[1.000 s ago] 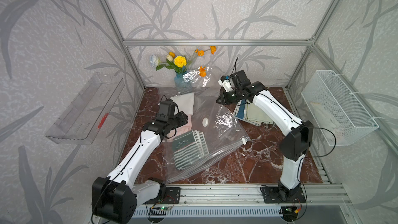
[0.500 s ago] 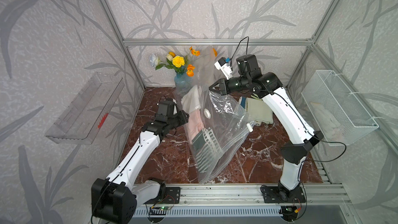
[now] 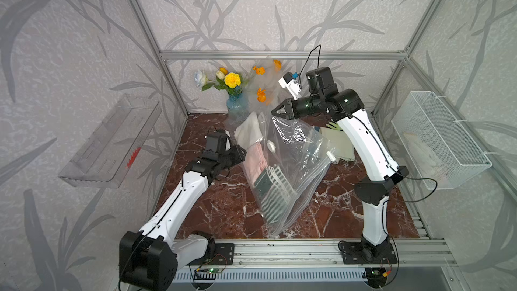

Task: Place the folded towel into the vacuum bag
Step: Adjust the vacuum bag at the center of the board.

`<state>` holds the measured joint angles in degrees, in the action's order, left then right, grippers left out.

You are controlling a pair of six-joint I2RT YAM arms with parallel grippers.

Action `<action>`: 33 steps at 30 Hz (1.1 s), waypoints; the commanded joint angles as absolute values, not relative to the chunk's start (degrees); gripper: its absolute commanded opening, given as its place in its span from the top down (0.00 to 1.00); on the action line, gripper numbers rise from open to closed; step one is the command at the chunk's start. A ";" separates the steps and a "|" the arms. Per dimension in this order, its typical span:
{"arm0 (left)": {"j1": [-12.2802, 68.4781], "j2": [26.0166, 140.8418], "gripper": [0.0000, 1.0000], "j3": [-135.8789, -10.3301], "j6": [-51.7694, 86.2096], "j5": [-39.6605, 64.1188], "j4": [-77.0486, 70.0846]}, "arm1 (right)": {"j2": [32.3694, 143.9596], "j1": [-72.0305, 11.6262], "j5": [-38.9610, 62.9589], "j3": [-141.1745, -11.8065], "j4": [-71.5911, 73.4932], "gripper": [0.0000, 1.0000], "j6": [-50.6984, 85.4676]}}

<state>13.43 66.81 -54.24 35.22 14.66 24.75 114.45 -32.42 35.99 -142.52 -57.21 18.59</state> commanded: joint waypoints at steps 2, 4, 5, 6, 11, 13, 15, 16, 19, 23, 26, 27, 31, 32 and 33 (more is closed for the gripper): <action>13.18 66.33 0.54 -52.93 35.69 15.42 22.99 | 108.97 -27.51 33.53 -129.72 -47.90 1.00 23.92; 13.23 66.77 0.54 -52.84 36.06 15.97 22.25 | 109.46 -23.68 32.28 -124.42 -48.14 1.00 25.68; 13.27 67.08 0.54 -52.74 36.29 16.30 21.90 | 109.40 -22.56 29.42 -122.12 -48.97 1.00 25.10; 13.27 67.35 0.54 -52.57 36.38 16.44 21.61 | 109.04 -22.08 26.98 -119.56 -48.77 1.00 24.33; 14.55 70.36 0.54 -53.39 36.04 16.91 20.94 | 109.76 -21.75 22.63 -109.40 -44.62 1.00 23.19; 16.03 72.66 0.54 -54.39 35.86 17.22 20.85 | 111.17 -21.62 22.24 -106.56 -42.90 1.00 23.57; 18.30 75.80 0.54 -55.47 35.87 17.74 20.57 | 112.69 -21.62 23.33 -103.43 -39.47 1.00 25.07; 19.42 77.11 0.54 -55.66 36.05 17.66 20.16 | 113.41 -21.63 24.05 -102.50 -37.93 1.00 25.71; 22.63 81.09 0.54 -54.55 37.17 16.53 16.66 | 116.62 -22.12 25.31 -102.72 -36.30 1.00 26.80; 23.30 85.73 0.55 -53.00 37.68 14.86 13.01 | 119.48 -23.00 26.46 -103.43 -33.70 1.00 29.24; 21.97 87.66 0.56 -52.55 37.08 10.41 13.62 | 120.23 -23.29 28.74 -101.62 -29.82 1.00 32.66; 21.20 88.08 0.56 -52.19 37.44 9.30 13.69 | 120.21 -23.54 29.04 -100.70 -28.53 1.00 33.61; 17.81 88.75 0.56 -49.69 40.25 8.25 13.38 | 120.59 -25.36 28.83 -97.82 -26.60 1.00 35.10; 17.06 88.20 0.56 -48.80 40.77 8.09 13.39 | 120.62 -25.77 28.83 -96.98 -26.13 1.00 35.31; 16.35 87.33 0.56 -48.13 41.12 8.04 13.56 | 120.63 -26.09 28.99 -96.09 -25.70 1.00 35.41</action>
<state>17.93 88.47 -50.02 39.20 10.48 13.47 119.68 -24.43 27.53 -98.39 -27.07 33.45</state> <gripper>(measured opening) 0.442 0.047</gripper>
